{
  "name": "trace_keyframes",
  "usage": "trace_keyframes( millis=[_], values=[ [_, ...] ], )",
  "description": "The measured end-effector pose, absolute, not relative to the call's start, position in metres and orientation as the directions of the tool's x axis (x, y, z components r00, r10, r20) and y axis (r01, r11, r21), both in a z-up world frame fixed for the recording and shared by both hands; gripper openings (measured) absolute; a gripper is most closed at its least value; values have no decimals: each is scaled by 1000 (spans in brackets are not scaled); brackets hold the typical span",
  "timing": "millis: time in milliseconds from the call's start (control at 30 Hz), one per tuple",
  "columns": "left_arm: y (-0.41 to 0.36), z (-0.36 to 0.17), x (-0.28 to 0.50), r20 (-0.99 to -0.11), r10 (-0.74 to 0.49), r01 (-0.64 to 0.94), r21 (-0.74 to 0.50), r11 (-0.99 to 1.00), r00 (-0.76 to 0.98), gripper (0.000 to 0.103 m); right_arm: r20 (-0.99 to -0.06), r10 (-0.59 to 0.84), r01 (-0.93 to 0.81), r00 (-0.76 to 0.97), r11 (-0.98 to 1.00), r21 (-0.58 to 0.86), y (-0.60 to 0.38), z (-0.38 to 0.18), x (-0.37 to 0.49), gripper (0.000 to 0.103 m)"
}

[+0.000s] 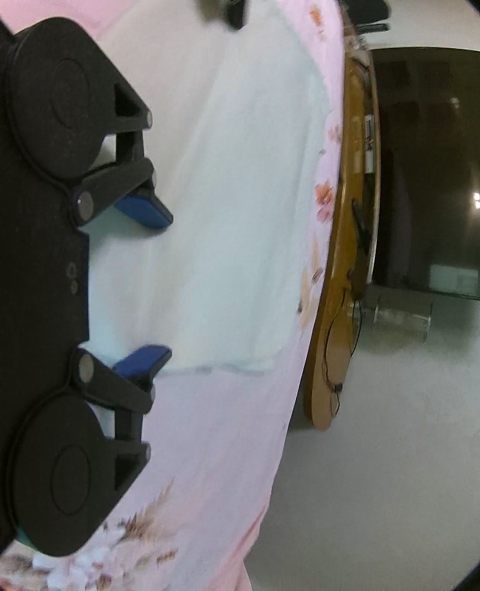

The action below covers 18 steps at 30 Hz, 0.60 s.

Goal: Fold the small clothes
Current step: 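Open both grippers and press the folded sweater flat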

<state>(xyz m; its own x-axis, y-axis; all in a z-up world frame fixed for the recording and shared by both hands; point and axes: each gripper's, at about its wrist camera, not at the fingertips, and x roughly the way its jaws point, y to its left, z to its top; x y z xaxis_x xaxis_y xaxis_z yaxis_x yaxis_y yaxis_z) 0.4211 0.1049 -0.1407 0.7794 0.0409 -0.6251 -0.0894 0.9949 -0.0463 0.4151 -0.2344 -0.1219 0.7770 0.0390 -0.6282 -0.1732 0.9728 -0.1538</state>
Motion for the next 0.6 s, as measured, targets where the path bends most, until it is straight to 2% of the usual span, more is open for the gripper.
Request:
trace_keyframes(
  millis=[33,100,167,233,267,333,367,400,467,600],
  values=[
    [103,-136,413,-607,33,-87,-61,994,794,103,-615,33,-143,788,981,-131,-236,-116,411,63],
    [89,-124,394,-562,28,-71,-54,996,826,103,-581,72,-140,811,988,-73,-236,-104,394,61],
    [65,-115,378,-521,4,-30,-40,999,854,103,-588,129,-177,798,984,-25,-224,-101,379,58],
    [43,-114,369,-519,-23,10,-29,1000,855,103,-603,187,-249,776,968,-21,-202,-106,366,56],
    [33,-117,366,-528,-17,17,-6,1000,849,103,-611,194,-267,768,963,-30,-192,-110,361,58],
    [15,-129,367,-571,21,14,56,998,821,103,-614,198,-272,764,962,-29,-176,-117,353,69],
    [10,-137,369,-600,26,15,64,998,800,103,-617,183,-248,765,969,-20,-171,-122,352,81],
    [8,-145,372,-629,37,6,67,998,776,103,-628,170,-218,759,976,0,-168,-126,352,83],
    [9,-154,367,-612,52,-32,45,999,789,103,-663,145,-162,734,986,36,-167,-135,356,85],
    [13,-153,366,-618,40,-19,41,999,785,103,-639,117,-152,760,988,0,-163,-142,358,87]
  ],
)
